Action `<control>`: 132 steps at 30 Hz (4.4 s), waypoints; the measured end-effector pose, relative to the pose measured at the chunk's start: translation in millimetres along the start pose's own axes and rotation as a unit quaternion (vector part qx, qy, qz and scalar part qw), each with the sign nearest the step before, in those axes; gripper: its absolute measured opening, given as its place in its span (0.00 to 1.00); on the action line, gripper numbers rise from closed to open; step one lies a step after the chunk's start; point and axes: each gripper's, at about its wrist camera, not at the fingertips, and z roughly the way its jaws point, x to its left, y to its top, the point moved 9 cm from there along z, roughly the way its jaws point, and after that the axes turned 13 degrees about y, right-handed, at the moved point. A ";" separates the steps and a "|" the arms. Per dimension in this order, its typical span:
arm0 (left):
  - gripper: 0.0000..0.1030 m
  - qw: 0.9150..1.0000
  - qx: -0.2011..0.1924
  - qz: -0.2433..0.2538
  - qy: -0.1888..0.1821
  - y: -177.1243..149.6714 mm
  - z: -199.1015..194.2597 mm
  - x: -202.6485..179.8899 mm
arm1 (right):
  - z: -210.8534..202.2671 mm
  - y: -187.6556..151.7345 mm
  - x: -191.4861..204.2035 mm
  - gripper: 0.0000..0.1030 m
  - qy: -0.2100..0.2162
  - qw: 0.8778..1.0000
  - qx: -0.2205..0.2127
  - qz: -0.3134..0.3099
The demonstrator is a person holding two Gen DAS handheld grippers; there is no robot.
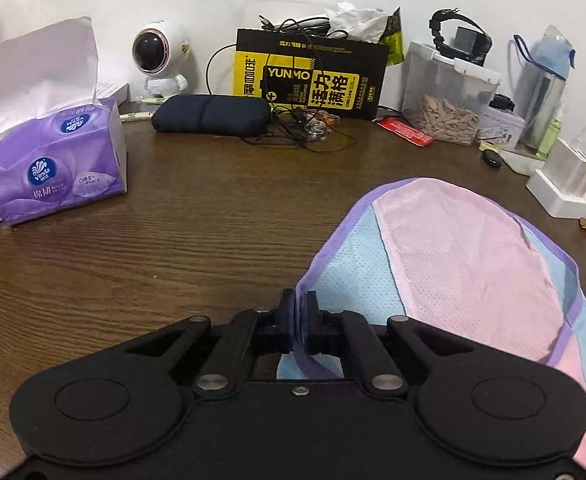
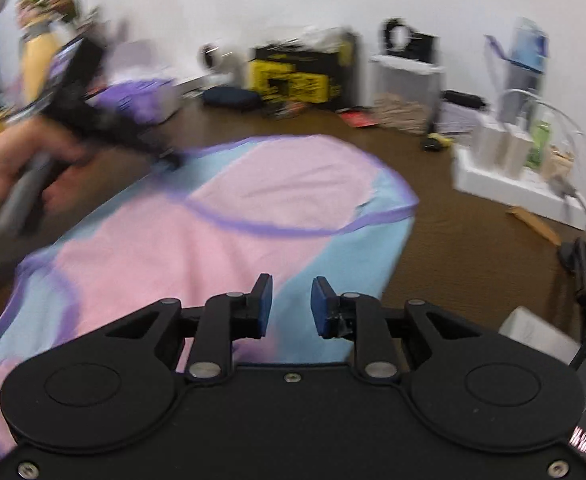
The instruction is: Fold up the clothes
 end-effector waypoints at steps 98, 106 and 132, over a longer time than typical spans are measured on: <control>0.05 0.978 -0.050 0.167 -0.110 -124.5 -153.4 -76.5 | -9.8 -41.7 53.4 0.20 0.042 0.999 0.007 -0.026; 0.07 0.983 -0.065 0.142 -0.095 -124.7 -160.8 -53.5 | -16.7 -31.3 74.4 0.07 0.066 0.996 -0.004 -0.058; 0.23 0.991 -0.058 0.108 -0.047 -184.6 -229.4 -8.2 | -67.0 -93.5 91.9 0.24 0.044 0.998 0.014 -0.032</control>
